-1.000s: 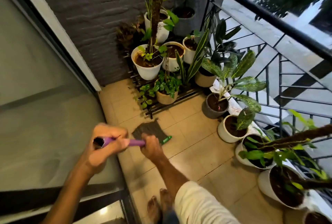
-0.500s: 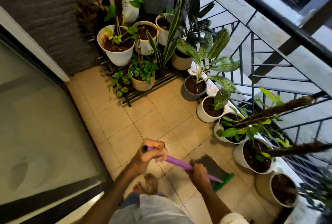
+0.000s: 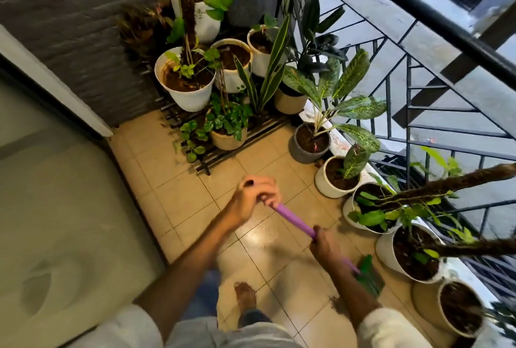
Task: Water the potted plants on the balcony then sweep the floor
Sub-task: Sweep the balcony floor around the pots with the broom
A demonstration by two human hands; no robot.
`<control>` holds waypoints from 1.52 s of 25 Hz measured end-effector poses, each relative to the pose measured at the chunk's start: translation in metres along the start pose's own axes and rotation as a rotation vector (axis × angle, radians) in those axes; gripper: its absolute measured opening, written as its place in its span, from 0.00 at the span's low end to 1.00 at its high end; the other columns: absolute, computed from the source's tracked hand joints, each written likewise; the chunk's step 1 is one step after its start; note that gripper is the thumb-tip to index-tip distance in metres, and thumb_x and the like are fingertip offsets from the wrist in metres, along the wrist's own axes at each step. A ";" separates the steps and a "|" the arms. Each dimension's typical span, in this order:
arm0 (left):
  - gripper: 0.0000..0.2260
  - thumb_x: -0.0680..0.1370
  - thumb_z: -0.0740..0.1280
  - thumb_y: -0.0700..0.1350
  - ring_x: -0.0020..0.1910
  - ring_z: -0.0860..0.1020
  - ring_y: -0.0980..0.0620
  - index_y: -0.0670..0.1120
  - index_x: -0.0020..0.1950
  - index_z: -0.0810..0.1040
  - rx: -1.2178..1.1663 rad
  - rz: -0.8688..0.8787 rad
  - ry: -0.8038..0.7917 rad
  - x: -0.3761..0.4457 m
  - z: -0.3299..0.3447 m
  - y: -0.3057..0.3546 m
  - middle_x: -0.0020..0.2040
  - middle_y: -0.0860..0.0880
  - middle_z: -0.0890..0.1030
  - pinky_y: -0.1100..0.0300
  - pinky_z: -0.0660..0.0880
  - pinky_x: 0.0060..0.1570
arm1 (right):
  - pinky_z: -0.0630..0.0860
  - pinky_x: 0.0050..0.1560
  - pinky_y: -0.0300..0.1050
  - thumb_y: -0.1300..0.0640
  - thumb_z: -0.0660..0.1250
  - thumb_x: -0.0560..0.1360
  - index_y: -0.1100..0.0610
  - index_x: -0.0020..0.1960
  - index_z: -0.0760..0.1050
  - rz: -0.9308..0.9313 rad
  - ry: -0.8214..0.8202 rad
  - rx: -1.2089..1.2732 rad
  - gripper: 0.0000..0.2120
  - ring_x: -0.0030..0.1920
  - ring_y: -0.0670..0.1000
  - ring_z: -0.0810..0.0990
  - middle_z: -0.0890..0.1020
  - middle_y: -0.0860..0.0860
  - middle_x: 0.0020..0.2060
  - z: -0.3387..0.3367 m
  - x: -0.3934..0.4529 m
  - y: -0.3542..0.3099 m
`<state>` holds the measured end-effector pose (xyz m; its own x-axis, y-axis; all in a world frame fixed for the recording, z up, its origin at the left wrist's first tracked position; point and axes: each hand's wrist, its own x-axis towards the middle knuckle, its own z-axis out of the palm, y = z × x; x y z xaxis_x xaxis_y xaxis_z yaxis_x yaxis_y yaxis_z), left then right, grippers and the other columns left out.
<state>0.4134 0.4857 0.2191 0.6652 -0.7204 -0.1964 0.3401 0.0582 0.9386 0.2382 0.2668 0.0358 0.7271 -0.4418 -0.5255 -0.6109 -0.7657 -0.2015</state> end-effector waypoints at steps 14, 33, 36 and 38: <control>0.15 0.74 0.67 0.43 0.29 0.76 0.31 0.44 0.27 0.73 0.392 0.396 -0.164 0.129 -0.180 0.274 0.25 0.40 0.70 0.38 0.79 0.60 | 0.73 0.38 0.49 0.60 0.70 0.73 0.59 0.54 0.79 -0.336 0.265 0.140 0.10 0.42 0.62 0.83 0.84 0.59 0.42 -0.197 0.210 -0.327; 0.21 0.79 0.66 0.50 0.60 0.84 0.39 0.31 0.48 0.84 0.156 -0.252 -0.367 0.142 0.134 -0.080 0.49 0.36 0.86 0.40 0.75 0.67 | 0.77 0.58 0.47 0.57 0.61 0.85 0.55 0.68 0.75 0.353 -0.043 0.013 0.13 0.56 0.53 0.79 0.81 0.54 0.57 -0.038 0.008 0.191; 0.21 0.80 0.66 0.45 0.64 0.82 0.40 0.23 0.50 0.78 0.121 -0.342 -0.501 0.145 0.196 -0.107 0.51 0.34 0.84 0.43 0.73 0.70 | 0.75 0.60 0.50 0.54 0.63 0.84 0.58 0.65 0.76 0.475 -0.062 -0.014 0.12 0.59 0.57 0.78 0.80 0.57 0.58 -0.042 -0.026 0.256; 0.19 0.81 0.64 0.40 0.64 0.82 0.38 0.21 0.48 0.76 0.098 -0.333 -0.527 0.150 0.212 -0.104 0.50 0.30 0.83 0.52 0.75 0.68 | 0.75 0.59 0.53 0.56 0.63 0.84 0.59 0.60 0.77 0.519 -0.053 0.006 0.09 0.57 0.59 0.78 0.80 0.59 0.56 -0.039 -0.029 0.268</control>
<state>0.3373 0.2253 0.1519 0.1091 -0.9342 -0.3396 0.3932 -0.2732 0.8779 0.0654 0.0561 0.0295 0.3114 -0.7377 -0.5990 -0.8885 -0.4496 0.0917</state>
